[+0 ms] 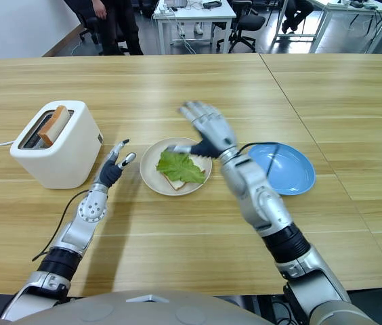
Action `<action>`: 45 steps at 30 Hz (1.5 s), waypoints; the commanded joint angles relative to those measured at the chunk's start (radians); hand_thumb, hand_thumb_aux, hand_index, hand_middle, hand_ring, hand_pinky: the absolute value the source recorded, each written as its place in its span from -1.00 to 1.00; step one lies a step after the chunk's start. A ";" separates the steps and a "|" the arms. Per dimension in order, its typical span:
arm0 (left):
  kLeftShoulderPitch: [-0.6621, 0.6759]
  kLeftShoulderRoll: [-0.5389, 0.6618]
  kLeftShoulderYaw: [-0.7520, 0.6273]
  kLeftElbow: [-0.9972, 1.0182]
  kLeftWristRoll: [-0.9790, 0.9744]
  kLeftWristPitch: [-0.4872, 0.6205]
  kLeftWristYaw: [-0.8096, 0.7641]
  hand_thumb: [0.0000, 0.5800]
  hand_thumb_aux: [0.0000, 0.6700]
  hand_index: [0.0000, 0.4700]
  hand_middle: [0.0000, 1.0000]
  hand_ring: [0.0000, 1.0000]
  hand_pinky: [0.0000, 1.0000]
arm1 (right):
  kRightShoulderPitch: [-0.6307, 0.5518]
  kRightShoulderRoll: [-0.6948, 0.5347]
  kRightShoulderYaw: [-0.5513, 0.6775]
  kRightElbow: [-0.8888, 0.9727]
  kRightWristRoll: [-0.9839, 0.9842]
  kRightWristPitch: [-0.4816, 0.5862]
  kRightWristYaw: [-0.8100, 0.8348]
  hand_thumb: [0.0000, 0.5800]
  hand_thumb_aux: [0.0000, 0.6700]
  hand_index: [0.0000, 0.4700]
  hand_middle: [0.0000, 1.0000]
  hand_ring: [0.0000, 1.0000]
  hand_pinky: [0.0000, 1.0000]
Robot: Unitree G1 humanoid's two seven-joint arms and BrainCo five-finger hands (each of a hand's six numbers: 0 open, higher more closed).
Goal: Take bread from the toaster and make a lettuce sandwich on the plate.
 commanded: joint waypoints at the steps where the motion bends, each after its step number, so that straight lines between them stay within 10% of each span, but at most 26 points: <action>1: -0.003 0.094 0.103 -0.239 0.097 0.104 -0.037 -1.00 -1.00 -1.00 -1.00 -1.00 -1.00 | 0.051 0.098 -0.202 0.079 0.379 0.047 0.086 -1.00 -1.00 -1.00 -1.00 -1.00 -1.00; 11: -0.095 0.426 0.221 0.034 0.400 0.364 -0.010 -1.00 -1.00 -1.00 -1.00 -1.00 -1.00 | 0.170 0.127 -0.298 0.174 0.517 0.001 0.091 -1.00 -1.00 -1.00 -1.00 -1.00 -1.00; 34: -0.171 0.380 0.092 0.284 0.265 0.323 0.019 -1.00 -1.00 -1.00 -1.00 -1.00 -1.00 | 0.168 0.097 -0.246 0.241 0.469 -0.044 0.058 -1.00 -1.00 -1.00 -1.00 -1.00 -1.00; 35: -0.171 0.381 0.093 0.290 0.265 0.327 0.021 0.10 -0.34 -0.36 -1.00 -1.00 -1.00 | 0.167 0.096 -0.244 0.241 0.469 -0.044 0.057 -1.00 -1.00 -1.00 -1.00 -1.00 -1.00; 36: -0.171 0.380 0.094 0.294 0.262 0.330 0.023 0.96 0.73 0.70 -1.00 -1.00 -1.00 | 0.167 0.095 -0.242 0.242 0.468 -0.044 0.056 -1.00 -1.00 -1.00 -1.00 -1.00 -1.00; 37: -0.171 0.379 0.096 0.300 0.258 0.334 0.024 1.00 1.00 0.96 -1.00 -1.00 -1.00 | 0.166 0.094 -0.241 0.244 0.468 -0.044 0.055 -1.00 -1.00 -1.00 -1.00 -1.00 -1.00; 45: -0.172 0.377 0.095 0.344 0.216 0.320 0.019 1.00 1.00 0.96 -1.00 -1.00 -1.00 | 0.170 0.083 -0.235 0.249 0.465 -0.046 0.049 -1.00 -1.00 -1.00 -1.00 -1.00 -1.00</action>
